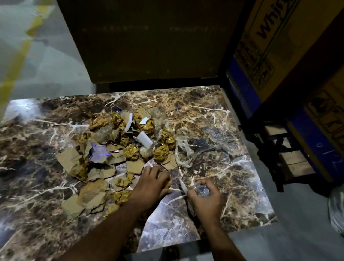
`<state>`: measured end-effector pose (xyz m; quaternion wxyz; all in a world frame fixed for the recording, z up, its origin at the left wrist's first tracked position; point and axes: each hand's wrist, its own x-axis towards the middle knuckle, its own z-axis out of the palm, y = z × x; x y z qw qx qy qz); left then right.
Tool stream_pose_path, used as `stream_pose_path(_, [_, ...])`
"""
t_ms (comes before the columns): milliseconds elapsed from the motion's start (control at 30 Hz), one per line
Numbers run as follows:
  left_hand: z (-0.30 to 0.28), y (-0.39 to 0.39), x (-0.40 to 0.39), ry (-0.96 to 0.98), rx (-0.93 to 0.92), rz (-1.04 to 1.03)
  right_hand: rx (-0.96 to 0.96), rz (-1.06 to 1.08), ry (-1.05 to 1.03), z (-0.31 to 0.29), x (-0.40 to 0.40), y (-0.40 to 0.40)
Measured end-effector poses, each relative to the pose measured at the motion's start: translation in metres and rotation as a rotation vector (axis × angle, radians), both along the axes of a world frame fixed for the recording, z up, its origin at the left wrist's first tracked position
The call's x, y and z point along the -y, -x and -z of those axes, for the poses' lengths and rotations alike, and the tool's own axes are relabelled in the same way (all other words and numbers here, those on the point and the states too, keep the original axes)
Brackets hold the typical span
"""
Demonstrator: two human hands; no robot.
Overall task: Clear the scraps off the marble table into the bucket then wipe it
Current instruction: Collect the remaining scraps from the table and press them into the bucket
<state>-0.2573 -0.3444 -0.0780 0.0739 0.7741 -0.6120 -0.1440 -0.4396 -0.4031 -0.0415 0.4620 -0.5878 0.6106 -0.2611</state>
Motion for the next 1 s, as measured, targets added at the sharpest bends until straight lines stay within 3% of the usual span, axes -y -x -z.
stream_pose_path(133, [0.005,0.003,-0.002,0.015,0.08,0.025,0.024,0.029,0.008,0.001,-0.002,0.0])
stream_pose_path(333, [0.001,0.012,-0.01,0.119,-0.048,0.076,0.065,0.126,-0.024,-0.008,-0.004,-0.005])
stream_pose_path(433, [-0.021,0.018,0.0,0.279,-0.376,-0.194,0.111,0.176,-0.024,-0.014,-0.003,-0.011])
stream_pose_path(567, [-0.064,0.032,0.014,0.405,-1.014,-0.649,0.155,0.272,-0.009,-0.03,-0.007,-0.033])
stream_pose_path(700, [-0.094,0.047,0.018,0.432,-1.505,-0.737,0.243,0.245,0.091,-0.06,-0.013,-0.064])
stream_pose_path(767, [-0.106,0.049,0.019,0.46,-1.584,-0.774,0.348,0.222,0.137,-0.076,-0.016,-0.075])
stream_pose_path(1000, [-0.146,0.032,0.011,0.714,-1.539,-0.798,0.711,0.008,0.156,-0.109,-0.024,-0.092])
